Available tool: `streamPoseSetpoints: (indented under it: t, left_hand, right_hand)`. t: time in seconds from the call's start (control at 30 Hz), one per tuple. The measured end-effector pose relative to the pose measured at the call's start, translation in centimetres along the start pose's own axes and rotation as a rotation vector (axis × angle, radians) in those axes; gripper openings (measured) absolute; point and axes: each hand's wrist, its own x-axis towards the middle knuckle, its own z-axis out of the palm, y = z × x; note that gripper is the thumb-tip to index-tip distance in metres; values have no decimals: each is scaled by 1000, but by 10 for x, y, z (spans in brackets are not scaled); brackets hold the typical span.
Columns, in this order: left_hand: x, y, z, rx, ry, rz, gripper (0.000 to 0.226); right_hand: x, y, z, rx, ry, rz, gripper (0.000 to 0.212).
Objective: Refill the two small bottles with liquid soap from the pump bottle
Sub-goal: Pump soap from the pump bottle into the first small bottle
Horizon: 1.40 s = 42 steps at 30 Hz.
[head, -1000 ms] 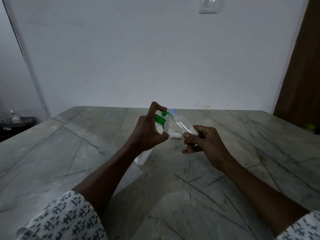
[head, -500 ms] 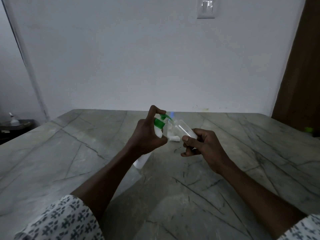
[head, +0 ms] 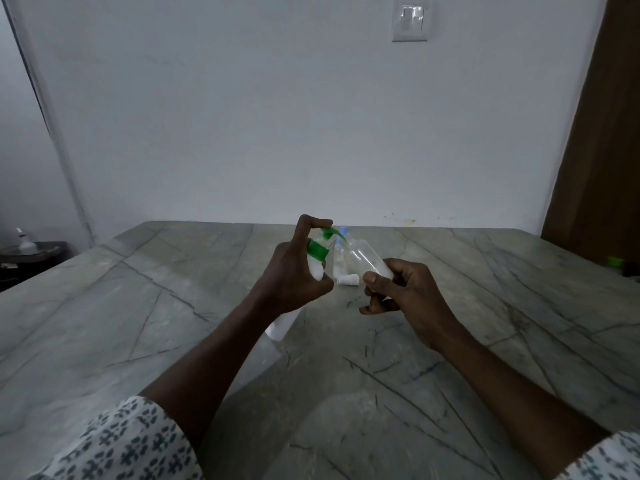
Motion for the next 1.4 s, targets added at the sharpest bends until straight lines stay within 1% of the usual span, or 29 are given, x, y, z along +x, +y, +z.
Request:
streamPoseSetpoints:
  t: [0.23, 0.3, 0.47, 0.7, 0.9, 1.13, 1.4]
  left_hand:
    - [1, 3, 0, 8, 25, -20, 70]
    - [1, 4, 0, 7, 25, -21, 71]
    - [0, 4, 1, 1, -2, -18, 82]
    - [0, 4, 1, -1, 1, -21, 80]
    - [1, 5, 0, 2, 30, -38, 71]
    - [-1, 3, 1, -3, 1, -15, 79]
    - [0, 2, 2, -4, 4, -23, 79]
  right_hand:
    - [-2, 1, 1, -32, -16, -6, 29]
    - [-1, 1, 1, -37, -16, -8, 30]
    - [0, -1, 1, -14, 3, 2, 32]
    - [-1, -1, 0, -14, 5, 2, 35]
    - [-1, 0, 1, -32, -15, -4, 29]
    - [-1, 0, 1, -17, -3, -7, 28]
    - [-1, -1, 1, -26, 4, -4, 33]
